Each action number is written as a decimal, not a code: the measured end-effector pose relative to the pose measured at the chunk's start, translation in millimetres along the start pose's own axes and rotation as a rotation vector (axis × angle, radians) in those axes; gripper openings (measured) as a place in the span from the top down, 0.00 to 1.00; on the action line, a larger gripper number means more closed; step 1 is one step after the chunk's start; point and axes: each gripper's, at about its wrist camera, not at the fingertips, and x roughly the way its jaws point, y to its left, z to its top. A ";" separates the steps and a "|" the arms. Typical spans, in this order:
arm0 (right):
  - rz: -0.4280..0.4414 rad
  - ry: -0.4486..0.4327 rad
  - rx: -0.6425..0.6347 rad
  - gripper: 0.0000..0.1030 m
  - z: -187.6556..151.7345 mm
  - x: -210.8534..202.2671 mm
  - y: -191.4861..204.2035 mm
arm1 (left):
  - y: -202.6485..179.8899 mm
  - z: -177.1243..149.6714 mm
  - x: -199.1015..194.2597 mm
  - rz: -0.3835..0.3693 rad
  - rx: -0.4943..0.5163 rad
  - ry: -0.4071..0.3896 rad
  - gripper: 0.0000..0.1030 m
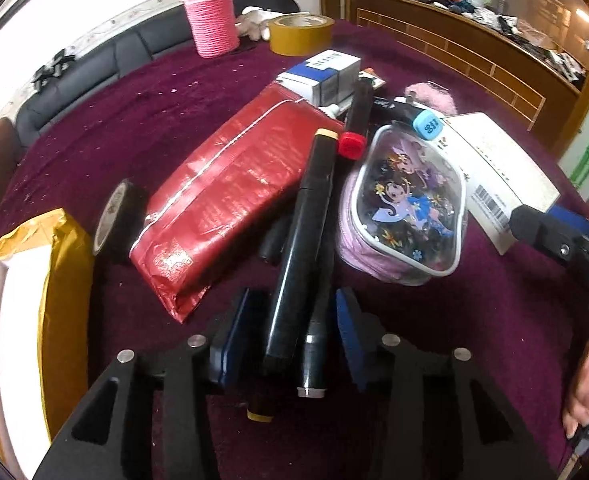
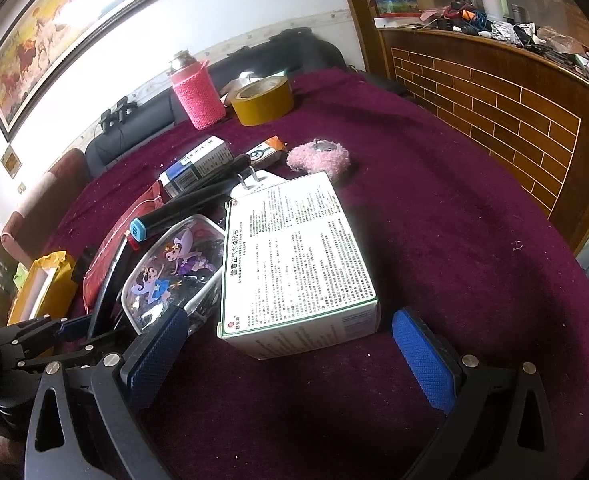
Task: Organize objects
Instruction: 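Grasp the black marker on the table with the left tool, then carry the marker over the white tray with the left tool while the right tool grasps the black tape roll, then open both tools to drop the marker and tape roll into the tray, then grasp the red foil bag with the left tool while the right tool grasps the white medicine box, then carry the red bag and the medicine box over the white tray, then lower and release the red bag and the medicine box into the tray, then grasp the orange-capped white bottle with the left tool while the right tool grasps the white-blue tube box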
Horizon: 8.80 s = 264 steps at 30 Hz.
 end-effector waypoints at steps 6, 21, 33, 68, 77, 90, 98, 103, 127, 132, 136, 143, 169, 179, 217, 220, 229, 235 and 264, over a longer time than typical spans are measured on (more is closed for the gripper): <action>-0.001 0.014 0.006 0.00 -0.1 3.3 -2.2 | -7.3 0.1 -1.5 0.034 -0.027 -0.015 0.71; -0.020 0.014 0.017 0.00 -1.3 3.6 -3.7 | 14.5 -23.3 -61.8 -0.070 -0.152 -0.124 0.87; 0.174 0.030 -0.263 0.00 30.2 -28.0 111.5 | 139.9 -113.8 -167.2 -0.039 -0.435 -0.302 0.86; 0.228 0.343 -0.546 0.86 46.9 103.3 344.0 | 219.7 -93.4 -91.7 -0.060 -0.554 -0.187 0.86; 0.168 0.362 -0.608 0.82 25.5 132.8 364.2 | 232.4 -81.1 -65.0 -0.088 -0.580 -0.149 0.36; 0.239 0.160 -0.467 0.43 65.0 47.5 308.2 | 235.2 -121.1 -75.7 -0.029 -0.867 -0.153 0.22; 0.124 0.084 -0.353 0.31 98.2 -3.5 193.9 | 203.6 -108.1 -125.9 -0.030 -0.770 -0.305 0.17; 0.028 0.064 -0.273 0.27 115.8 -11.4 114.2 | 147.5 -51.7 -136.8 -0.028 -0.447 -0.325 0.11; 0.083 0.167 -0.099 0.27 100.6 18.3 11.3 | 27.1 69.7 38.2 -0.041 0.338 0.006 0.11; 0.084 0.162 -0.092 0.27 102.4 20.0 12.9 | 22.7 68.0 44.7 -0.052 0.296 0.024 0.36; 0.085 0.169 -0.095 0.26 102.8 22.7 17.2 | 36.3 62.6 34.7 -0.091 0.199 0.014 0.50; 0.107 0.163 -0.120 0.26 115.2 29.1 45.8 | 60.5 45.6 -2.6 -0.126 0.051 -0.049 0.54; 0.027 0.434 -0.059 0.23 177.7 210.8 143.3 | 182.7 -68.1 -136.3 -0.238 -0.415 -0.291 0.53; -0.088 0.394 -0.097 0.64 174.3 201.5 143.2 | 187.7 -81.6 -140.7 -0.218 -0.458 -0.306 0.53; 0.419 0.537 -0.313 0.63 -12.3 128.0 409.9 | 331.3 -132.3 -74.9 0.056 -0.810 -0.076 0.54; 0.404 0.540 -0.296 0.63 -16.1 136.7 409.0 | 331.8 -124.3 -68.3 0.065 -0.802 -0.078 0.55; 0.395 0.540 -0.240 0.63 -11.3 144.1 395.8 | 332.3 -110.6 -63.3 0.091 -0.806 -0.084 0.54; 0.407 0.548 -0.221 0.61 -9.6 143.1 392.9 | 334.2 -113.3 -69.8 0.061 -0.843 -0.122 0.35; 0.236 0.215 -0.023 0.24 75.1 -10.7 53.1 | 126.5 -24.3 -98.8 -0.152 -0.388 -0.174 0.10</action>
